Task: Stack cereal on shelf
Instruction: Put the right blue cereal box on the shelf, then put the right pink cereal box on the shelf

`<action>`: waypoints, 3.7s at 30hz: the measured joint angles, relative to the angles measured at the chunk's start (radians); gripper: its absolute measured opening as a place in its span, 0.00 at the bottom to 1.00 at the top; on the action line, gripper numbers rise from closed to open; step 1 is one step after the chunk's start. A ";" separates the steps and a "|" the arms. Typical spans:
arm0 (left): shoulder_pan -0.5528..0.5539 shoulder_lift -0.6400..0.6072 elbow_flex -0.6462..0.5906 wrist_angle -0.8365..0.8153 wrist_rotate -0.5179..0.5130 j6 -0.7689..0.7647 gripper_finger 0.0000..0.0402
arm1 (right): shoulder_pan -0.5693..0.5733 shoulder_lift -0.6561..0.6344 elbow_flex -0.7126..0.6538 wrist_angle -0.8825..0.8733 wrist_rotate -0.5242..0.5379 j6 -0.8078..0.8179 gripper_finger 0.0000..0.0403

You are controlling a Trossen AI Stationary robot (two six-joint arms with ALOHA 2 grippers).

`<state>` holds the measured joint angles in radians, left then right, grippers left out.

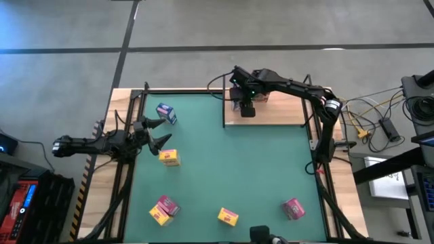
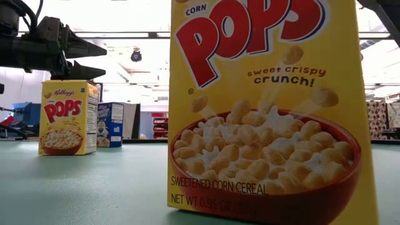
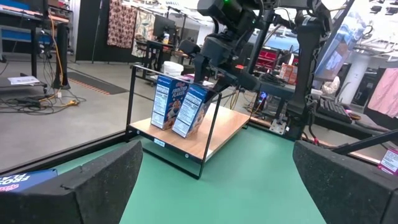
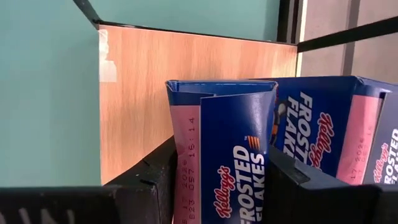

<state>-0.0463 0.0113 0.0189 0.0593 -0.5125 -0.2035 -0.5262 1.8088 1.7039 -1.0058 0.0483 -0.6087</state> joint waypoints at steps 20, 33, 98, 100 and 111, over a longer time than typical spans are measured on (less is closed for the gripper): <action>0.000 0.000 0.000 0.000 0.000 0.000 1.00 | -0.001 0.000 -0.002 0.016 -0.030 -0.012 0.36; 0.000 0.000 0.000 0.000 0.000 0.000 1.00 | -0.003 -0.002 0.005 0.010 -0.025 0.007 0.48; 0.000 0.000 0.000 0.000 0.000 0.000 1.00 | 0.477 -0.647 -0.590 -0.177 -0.175 1.265 0.52; 0.000 0.000 0.000 0.000 0.000 0.000 1.00 | 0.530 -0.665 -0.615 -0.162 -0.175 1.315 0.52; 0.000 0.000 0.000 0.000 0.000 0.000 1.00 | 0.759 -0.666 -0.628 -0.140 -0.106 1.533 0.52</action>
<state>-0.0463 0.0116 0.0189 0.0593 -0.5129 -0.2035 0.2331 1.1431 1.0756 -1.1461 -0.0580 0.9248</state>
